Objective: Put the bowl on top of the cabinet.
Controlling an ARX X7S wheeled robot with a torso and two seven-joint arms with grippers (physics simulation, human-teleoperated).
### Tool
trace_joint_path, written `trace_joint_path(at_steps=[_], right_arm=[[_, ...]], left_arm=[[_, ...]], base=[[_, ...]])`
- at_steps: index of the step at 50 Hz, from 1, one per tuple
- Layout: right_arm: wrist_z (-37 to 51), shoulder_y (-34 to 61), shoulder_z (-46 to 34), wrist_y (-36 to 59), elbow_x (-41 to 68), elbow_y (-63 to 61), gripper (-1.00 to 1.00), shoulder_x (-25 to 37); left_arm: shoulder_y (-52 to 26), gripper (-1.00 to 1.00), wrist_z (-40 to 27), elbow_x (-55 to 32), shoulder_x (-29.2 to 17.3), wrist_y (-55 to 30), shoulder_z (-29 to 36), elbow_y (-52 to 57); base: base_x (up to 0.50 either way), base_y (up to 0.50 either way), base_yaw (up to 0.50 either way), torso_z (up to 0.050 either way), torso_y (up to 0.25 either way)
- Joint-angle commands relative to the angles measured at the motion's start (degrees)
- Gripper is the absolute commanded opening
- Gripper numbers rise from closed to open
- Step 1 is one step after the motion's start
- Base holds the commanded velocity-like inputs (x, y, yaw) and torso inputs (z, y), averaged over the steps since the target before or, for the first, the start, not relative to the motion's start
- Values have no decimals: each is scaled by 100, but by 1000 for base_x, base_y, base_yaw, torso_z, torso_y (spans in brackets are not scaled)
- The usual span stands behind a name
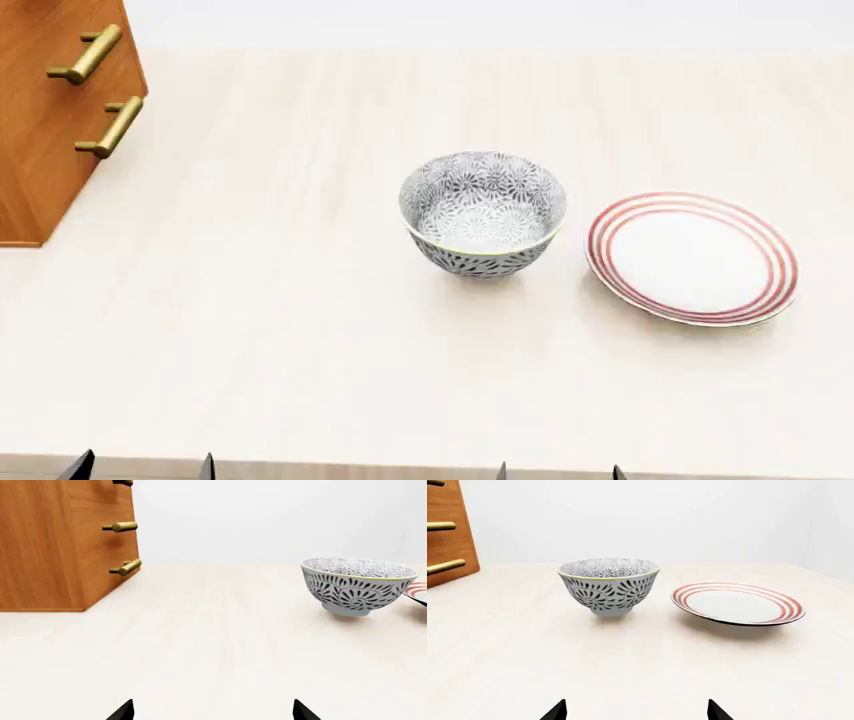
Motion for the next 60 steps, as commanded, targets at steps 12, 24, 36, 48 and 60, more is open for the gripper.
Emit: trace_joint_path(at_steps=[12,24,36,48,60], right_arm=[[251,9,-215,244,583,-153,100,262],[468,-34,-418,21,473,-125,100,378],[556,-19,-524,23,562,-128,100,465],[619,4,-615,14,658,-98,100,543],[759,44,-636,316,873,-196,100,583]], left_arm=[[-23,100,-308,-264,-271,11,313,-20],[-27,100,-437,-366,-382,34,445,-44],[-62,100,-530,-456,-467,39,535,-87],[-70,100,-618,-538,-541,50,621,-87],[-68,100,-707,-677,-607,-137,687,36]], base=[[0,0,0,0,0],[0,68,0,0,0],[0,430,0,0,0],[0,440,0,0,0],[0,78,0,0,0]])
